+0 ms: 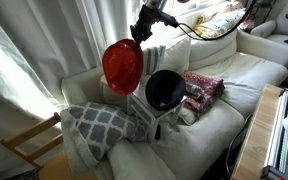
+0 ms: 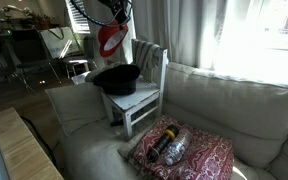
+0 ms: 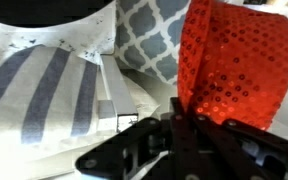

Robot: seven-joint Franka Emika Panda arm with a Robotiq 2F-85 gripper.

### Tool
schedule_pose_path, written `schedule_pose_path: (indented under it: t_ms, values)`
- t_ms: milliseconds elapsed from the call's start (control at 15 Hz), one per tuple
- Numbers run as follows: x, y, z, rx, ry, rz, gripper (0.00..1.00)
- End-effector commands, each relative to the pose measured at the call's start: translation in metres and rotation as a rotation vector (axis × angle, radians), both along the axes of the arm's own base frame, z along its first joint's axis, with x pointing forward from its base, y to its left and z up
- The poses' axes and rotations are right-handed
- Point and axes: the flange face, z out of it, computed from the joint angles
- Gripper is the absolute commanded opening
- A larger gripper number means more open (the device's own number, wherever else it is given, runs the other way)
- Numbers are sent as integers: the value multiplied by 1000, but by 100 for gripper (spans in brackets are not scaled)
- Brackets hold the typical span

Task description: Pick up the black hat and put it upside down on the chair, pick up the red hat and put it in the black hat

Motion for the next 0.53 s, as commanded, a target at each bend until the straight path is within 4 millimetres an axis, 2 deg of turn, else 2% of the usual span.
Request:
schedule_pose_path:
  t_ms: [0,267,467]
  values:
    - [-38,-20,44,-195,15,4,1]
    - [-62,-31,77,-420,-14,15,1]
    - [-81,-28,86,-593,-21,55,1]
